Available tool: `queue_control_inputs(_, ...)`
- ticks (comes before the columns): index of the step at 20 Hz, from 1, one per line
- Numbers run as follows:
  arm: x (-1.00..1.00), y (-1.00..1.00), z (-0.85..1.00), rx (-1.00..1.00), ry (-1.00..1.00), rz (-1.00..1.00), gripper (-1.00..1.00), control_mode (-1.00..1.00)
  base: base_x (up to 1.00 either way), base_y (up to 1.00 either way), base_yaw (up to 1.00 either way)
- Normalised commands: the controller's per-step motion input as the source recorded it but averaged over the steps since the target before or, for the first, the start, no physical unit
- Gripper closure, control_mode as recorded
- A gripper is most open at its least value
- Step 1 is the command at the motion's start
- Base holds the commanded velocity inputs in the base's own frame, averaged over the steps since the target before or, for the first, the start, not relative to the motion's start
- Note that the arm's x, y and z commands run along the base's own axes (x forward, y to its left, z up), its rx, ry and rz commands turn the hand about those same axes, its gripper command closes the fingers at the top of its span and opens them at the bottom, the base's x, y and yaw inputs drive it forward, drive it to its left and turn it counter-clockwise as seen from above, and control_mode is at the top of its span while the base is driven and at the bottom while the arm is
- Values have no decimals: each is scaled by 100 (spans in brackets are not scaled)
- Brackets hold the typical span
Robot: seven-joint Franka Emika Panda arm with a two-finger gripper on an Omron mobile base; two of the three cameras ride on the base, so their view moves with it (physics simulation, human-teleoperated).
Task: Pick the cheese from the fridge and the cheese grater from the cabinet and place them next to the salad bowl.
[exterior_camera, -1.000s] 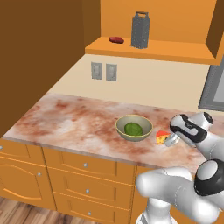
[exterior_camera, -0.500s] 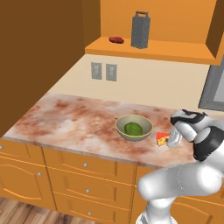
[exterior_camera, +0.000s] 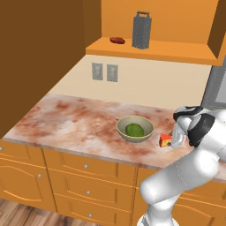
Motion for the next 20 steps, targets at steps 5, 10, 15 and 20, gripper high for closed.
queue_control_inputs(5,-1,-22,66,12,0,0,-100,-100,0,0,0)
queue_control_inputs(10,-45,5,75,12,-1,0,-100,-100,0,0,0)
queue_control_inputs(15,-54,1,94,2,0,-11,-100,-100,0,0,0)
queue_control_inputs(20,-60,23,64,0,-10,-27,-100,-100,0,0,0)
